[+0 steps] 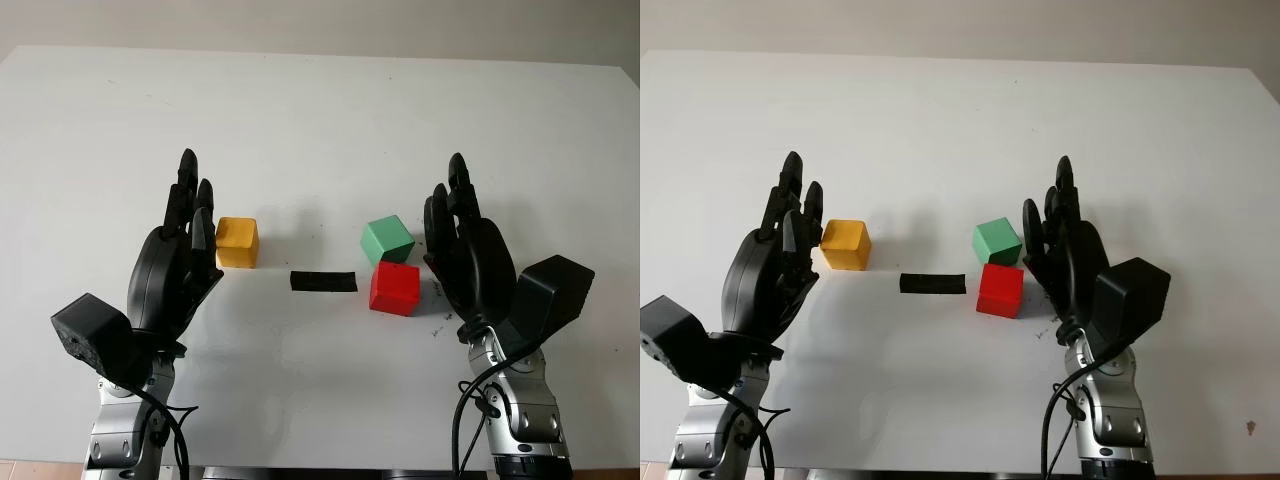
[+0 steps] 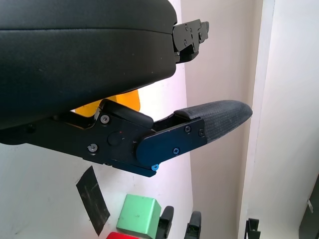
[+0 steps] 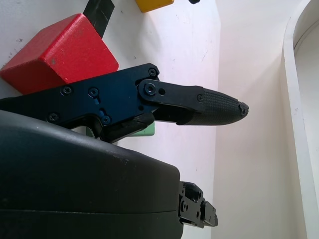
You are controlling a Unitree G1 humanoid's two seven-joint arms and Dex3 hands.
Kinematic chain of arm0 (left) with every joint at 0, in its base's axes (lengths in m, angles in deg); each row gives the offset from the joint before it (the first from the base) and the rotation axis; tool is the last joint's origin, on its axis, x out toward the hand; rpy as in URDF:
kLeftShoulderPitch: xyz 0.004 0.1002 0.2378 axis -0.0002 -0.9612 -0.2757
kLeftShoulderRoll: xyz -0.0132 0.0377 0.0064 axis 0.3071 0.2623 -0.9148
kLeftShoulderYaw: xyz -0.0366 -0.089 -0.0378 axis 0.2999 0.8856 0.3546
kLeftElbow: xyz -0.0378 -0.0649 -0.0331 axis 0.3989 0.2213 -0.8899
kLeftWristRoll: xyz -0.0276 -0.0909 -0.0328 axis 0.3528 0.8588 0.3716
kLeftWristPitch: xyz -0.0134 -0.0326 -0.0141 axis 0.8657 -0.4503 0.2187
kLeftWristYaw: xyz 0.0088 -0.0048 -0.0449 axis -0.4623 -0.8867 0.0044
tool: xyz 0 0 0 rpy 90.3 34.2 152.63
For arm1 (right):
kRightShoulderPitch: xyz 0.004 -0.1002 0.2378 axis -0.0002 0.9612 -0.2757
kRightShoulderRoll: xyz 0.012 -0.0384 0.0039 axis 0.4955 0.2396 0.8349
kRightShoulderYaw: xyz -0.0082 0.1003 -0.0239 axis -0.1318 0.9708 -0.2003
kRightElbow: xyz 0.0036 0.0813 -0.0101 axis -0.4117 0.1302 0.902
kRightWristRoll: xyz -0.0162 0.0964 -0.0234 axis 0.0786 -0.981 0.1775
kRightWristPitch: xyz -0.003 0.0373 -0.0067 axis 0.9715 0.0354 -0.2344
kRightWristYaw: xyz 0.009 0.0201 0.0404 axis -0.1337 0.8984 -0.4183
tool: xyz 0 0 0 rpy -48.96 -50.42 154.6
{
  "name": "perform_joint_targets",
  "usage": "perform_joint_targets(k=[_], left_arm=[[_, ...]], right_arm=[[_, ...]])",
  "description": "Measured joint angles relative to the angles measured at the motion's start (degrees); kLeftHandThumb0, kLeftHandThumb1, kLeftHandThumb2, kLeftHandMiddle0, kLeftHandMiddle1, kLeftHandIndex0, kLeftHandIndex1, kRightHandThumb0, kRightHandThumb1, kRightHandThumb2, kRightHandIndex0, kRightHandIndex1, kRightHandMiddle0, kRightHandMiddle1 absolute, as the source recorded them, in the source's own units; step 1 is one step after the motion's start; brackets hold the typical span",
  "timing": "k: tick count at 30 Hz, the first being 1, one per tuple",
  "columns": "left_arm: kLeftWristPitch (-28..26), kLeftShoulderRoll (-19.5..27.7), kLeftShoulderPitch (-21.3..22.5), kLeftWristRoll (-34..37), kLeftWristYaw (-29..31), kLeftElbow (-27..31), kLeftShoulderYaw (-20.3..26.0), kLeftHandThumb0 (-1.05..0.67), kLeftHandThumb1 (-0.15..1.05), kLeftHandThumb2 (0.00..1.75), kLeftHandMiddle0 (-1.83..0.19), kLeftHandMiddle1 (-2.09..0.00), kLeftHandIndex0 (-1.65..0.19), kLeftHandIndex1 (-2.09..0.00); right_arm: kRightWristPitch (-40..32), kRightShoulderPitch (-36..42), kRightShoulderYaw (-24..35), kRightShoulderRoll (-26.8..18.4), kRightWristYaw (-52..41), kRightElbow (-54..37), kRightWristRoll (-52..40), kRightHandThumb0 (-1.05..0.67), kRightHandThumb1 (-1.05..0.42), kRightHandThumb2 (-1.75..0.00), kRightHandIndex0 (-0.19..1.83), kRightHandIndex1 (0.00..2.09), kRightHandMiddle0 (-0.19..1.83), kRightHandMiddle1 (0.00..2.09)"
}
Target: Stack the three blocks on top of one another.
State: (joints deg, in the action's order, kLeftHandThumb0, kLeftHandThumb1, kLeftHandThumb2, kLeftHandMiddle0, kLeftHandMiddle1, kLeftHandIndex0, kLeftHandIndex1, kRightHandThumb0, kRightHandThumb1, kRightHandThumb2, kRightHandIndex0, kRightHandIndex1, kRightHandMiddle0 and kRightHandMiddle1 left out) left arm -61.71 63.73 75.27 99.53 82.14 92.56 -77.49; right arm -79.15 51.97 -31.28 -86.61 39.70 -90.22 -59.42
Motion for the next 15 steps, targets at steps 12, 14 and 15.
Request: perform_joint_targets(k=[12, 14, 15], left_arm=[[0.07, 0.07, 0.00, -0.01, 0.04, -0.02, 0.03, -0.72, 1.05, 0.72, 0.19, 0.00, 0.19, 0.00], [0.07, 0.07, 0.00, -0.02, -0.03, -0.02, 0.12, -0.73, 1.05, 0.72, 0.19, 0.00, 0.19, 0.00], [0.07, 0.07, 0.00, -0.08, -0.20, -0.02, 0.16, -0.73, 1.05, 0.73, 0.19, 0.00, 0.19, 0.00]], right_arm=[[0.02, 0.00, 0.07, -0.02, -0.33, 0.00, -0.46, -0.70, -1.05, -0.55, -0.19, 0.00, -0.19, 0.00], [0.03, 0.00, 0.08, -0.02, -0.34, 0.00, -0.46, -0.70, -1.05, -0.54, -0.19, 0.00, -0.19, 0.00], [0.05, 0.00, 0.12, -0.03, -0.40, 0.00, -0.50, -0.70, -1.05, -0.53, -0.19, 0.00, -0.19, 0.00]])
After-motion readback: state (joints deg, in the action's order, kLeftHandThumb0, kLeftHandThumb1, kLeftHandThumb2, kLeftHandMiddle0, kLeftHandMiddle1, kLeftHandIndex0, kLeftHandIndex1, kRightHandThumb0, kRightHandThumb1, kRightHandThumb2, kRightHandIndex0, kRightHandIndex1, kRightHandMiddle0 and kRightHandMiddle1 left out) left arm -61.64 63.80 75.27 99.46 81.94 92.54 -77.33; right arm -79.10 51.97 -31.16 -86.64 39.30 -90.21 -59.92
